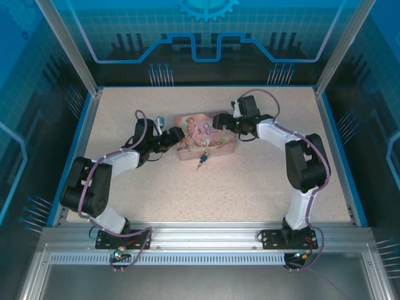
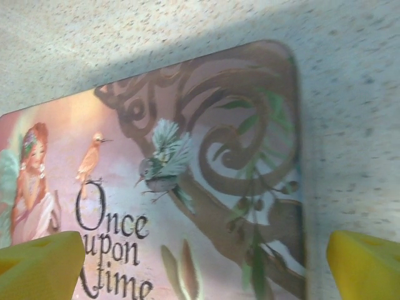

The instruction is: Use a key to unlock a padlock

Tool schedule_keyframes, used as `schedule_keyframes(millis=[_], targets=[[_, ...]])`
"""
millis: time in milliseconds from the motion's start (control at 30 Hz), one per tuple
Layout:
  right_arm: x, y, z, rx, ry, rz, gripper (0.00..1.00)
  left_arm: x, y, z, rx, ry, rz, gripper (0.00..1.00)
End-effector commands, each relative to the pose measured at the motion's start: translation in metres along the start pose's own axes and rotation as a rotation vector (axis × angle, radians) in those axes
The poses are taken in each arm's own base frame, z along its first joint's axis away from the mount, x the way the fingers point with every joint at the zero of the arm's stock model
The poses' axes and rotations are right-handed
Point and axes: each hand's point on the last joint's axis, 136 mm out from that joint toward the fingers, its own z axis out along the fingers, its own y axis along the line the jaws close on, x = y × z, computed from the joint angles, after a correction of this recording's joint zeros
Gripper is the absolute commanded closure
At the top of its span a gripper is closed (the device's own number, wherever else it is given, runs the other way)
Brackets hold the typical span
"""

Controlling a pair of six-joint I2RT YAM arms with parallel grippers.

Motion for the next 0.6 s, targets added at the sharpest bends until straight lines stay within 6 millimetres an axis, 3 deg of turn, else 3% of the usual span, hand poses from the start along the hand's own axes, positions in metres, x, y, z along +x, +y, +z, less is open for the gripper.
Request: schedule_keyframes(millis=[0,133,233,400,567], targets=[[-0.015,-0.029,-0.041,0.116,-0.074,-0.023,0.0,-0.009,-0.019,-0.015,0.023,-0.043,0.057,0.26],[-0.005,-0.043,-0.089,0.195,-0.138,-0.027,0.0,-0.02,-0.03,-0.033,-0.004,-0.1,0.107,0.26],[0.02,-0.031,-0.107,0.12,-0.148,0.016,0.01,-0.025,-0.043,-0.046,0.007,-0.138,0.149,0.27],[0.082,0.008,-0.093,-0.071,-0.107,0.138,0.17,-0.029,-0.062,-0.05,0.046,-0.142,0.193,0.28],[0.131,0.028,-0.068,-0.068,-0.121,0.261,0.28,-0.035,-0.07,-0.038,0.097,-0.136,0.176,0.29]])
